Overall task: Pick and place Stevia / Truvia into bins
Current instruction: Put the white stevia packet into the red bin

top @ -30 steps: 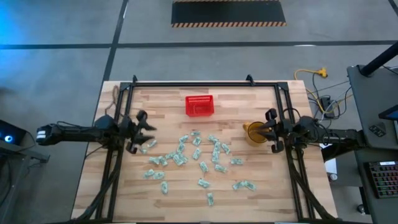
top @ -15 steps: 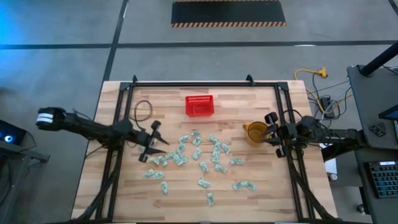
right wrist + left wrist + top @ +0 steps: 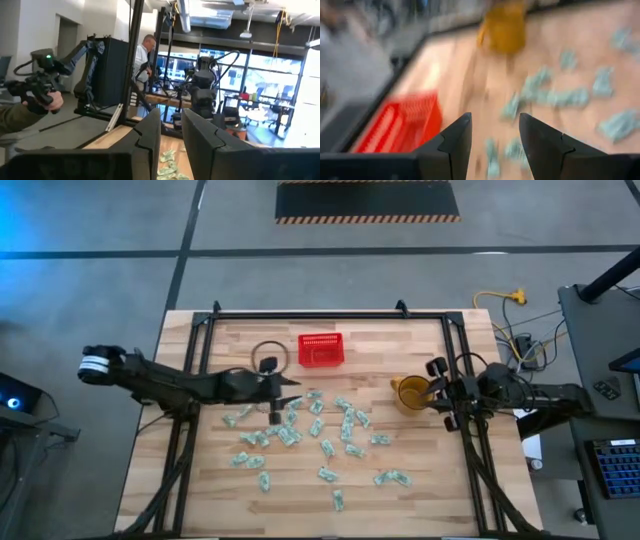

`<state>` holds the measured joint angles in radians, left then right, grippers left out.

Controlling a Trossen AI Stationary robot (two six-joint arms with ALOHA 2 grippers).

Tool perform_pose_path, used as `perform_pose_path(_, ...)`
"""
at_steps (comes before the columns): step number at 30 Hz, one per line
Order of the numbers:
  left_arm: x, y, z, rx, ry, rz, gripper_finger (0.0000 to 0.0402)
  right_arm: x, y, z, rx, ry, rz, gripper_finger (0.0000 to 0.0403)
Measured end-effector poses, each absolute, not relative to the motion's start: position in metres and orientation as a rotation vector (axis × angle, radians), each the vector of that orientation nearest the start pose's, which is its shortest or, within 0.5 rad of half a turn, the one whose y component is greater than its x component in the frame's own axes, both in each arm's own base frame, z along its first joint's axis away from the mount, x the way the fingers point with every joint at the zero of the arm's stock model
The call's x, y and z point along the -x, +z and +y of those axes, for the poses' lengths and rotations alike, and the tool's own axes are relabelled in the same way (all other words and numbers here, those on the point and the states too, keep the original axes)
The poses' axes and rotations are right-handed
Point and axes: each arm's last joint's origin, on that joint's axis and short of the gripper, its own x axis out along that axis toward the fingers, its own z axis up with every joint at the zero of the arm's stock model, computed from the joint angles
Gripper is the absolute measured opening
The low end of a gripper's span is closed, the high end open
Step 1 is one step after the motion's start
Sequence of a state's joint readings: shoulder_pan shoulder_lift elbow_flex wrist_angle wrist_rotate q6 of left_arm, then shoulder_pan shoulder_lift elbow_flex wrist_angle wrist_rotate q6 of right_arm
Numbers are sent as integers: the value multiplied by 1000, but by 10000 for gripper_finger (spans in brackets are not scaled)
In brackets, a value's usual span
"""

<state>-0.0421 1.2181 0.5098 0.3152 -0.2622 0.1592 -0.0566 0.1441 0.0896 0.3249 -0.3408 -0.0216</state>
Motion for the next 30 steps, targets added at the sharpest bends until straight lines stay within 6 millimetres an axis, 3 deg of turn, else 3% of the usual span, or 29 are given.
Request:
perform_pose_path(5, -256, 210, -7, -95, 214, 653, 148, -108, 216, 4, 39, 283, -183, 68)
perform_pose_path(9, -260, 198, -8, -28, 282, 810, 148, -117, 216, 3, 52, 282, -130, 68)
perform_pose_path(18, -275, 176, -8, -46, 304, 899, 148, -132, 215, 2, 53, 283, -32, 68)
perform_pose_path(30, -287, 149, 2, -44, 318, 952, 148, -137, 217, 2, 53, 283, -10, 68)
